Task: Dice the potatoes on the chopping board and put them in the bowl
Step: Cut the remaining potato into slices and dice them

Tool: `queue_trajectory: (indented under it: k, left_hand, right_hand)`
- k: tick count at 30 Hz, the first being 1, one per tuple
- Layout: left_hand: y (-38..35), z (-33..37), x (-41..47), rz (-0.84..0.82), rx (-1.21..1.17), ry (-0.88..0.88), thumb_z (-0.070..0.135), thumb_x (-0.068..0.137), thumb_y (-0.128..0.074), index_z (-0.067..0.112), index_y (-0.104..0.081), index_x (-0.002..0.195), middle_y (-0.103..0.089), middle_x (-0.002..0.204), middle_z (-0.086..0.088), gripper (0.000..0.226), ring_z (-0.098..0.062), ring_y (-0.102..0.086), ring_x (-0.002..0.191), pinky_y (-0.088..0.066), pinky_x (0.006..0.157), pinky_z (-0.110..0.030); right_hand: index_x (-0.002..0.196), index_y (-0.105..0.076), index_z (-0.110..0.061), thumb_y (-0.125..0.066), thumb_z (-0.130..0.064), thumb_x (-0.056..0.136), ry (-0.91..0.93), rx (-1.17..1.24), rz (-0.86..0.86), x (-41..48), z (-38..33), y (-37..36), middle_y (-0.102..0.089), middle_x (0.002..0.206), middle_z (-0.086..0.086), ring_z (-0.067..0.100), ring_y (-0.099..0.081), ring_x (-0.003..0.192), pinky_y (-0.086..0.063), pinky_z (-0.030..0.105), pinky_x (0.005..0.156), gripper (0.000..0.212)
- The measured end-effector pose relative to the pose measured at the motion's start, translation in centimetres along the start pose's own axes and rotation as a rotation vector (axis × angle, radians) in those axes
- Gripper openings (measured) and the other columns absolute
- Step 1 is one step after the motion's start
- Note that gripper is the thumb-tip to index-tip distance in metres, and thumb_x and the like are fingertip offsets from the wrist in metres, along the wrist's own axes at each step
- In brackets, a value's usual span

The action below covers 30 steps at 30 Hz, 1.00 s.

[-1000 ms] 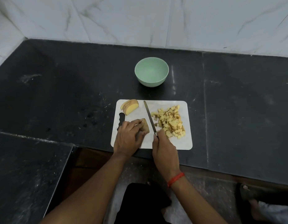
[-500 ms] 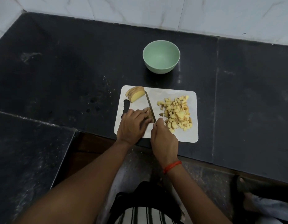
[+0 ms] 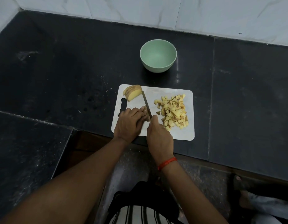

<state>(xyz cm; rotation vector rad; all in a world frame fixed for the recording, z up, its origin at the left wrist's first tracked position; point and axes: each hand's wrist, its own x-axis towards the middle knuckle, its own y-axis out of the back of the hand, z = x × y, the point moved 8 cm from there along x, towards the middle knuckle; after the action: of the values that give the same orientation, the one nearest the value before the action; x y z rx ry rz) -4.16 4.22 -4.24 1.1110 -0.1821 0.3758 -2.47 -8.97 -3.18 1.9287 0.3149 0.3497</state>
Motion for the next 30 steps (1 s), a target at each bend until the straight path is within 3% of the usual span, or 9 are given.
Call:
queue_trajectory:
  k: [5, 12, 14, 18, 22, 30]
  left_hand:
    - [0.1, -0.2, 0.1, -0.01, -0.03, 0.027, 0.035, 0.104, -0.053, 0.017, -0.074, 0.11, -0.072, 0.113, 0.002, 0.029, -0.024, -0.06, 0.082, -0.046, 0.069, -0.045]
    - [0.4, 0.1, 0.1, 0.018, -0.02, 0.032, 0.031, 0.101, -0.061, 0.019, -0.074, 0.1, -0.071, 0.102, 0.004, 0.018, -0.023, -0.056, 0.076, -0.043, 0.066, -0.04]
    - [0.5, 0.1, 0.1, 0.024, -0.019, 0.032, 0.031, 0.1, -0.062, 0.019, -0.074, 0.099, -0.071, 0.1, 0.004, 0.017, -0.023, -0.055, 0.075, -0.042, 0.066, -0.04]
    - [0.4, 0.1, 0.2, 0.02, -0.019, 0.028, 0.03, 0.1, -0.063, 0.019, -0.073, 0.099, -0.072, 0.101, 0.004, 0.016, -0.024, -0.056, 0.076, -0.043, 0.065, -0.04]
    - [0.4, -0.1, 0.2, 0.024, -0.036, 0.049, 0.03, 0.099, -0.063, 0.019, -0.072, 0.101, -0.072, 0.101, 0.004, 0.014, -0.022, -0.056, 0.077, -0.043, 0.067, -0.04]
    - [0.2, -0.3, 0.1, -0.013, -0.059, 0.088, 0.037, 0.101, -0.062, 0.026, -0.073, 0.1, -0.074, 0.108, 0.01, 0.016, -0.019, -0.055, 0.079, -0.045, 0.071, -0.042]
  right_hand:
    - [0.114, -0.038, -0.019, -0.059, -0.017, 0.095, -0.003, -0.031, -0.031, -0.1, -0.2, -0.1, -0.059, 0.064, 0.002, 0.019, -0.058, 0.045, -0.028, 0.023, 0.04, 0.029]
    - [0.112, -0.041, -0.017, -0.072, -0.007, 0.083, 0.004, -0.024, 0.005, -0.3, -0.6, 0.6, -0.055, 0.055, 0.001, 0.02, -0.052, 0.037, -0.019, 0.02, 0.04, 0.043]
    - [0.113, -0.038, -0.017, -0.068, -0.007, 0.086, 0.01, -0.014, 0.001, -0.2, -0.5, 0.5, -0.057, 0.058, 0.003, 0.022, -0.055, 0.04, -0.023, 0.022, 0.041, 0.041]
    - [0.102, -0.027, -0.024, -0.039, -0.021, 0.105, -0.056, 0.156, -0.098, -0.4, 0.6, -0.3, -0.063, 0.072, 0.004, 0.028, -0.065, 0.062, -0.036, 0.03, 0.049, 0.013]
    - [0.092, -0.026, -0.025, -0.039, -0.025, 0.107, -0.053, 0.189, 0.014, -1.1, 0.6, 0.2, -0.057, 0.065, 0.0, 0.023, -0.059, 0.053, -0.033, 0.028, 0.045, 0.02]
    - [0.101, -0.031, -0.023, -0.045, -0.02, 0.102, -0.057, 0.063, -0.021, -1.2, 0.2, -0.3, -0.061, 0.069, 0.002, 0.025, -0.062, 0.052, -0.032, 0.027, 0.044, 0.015]
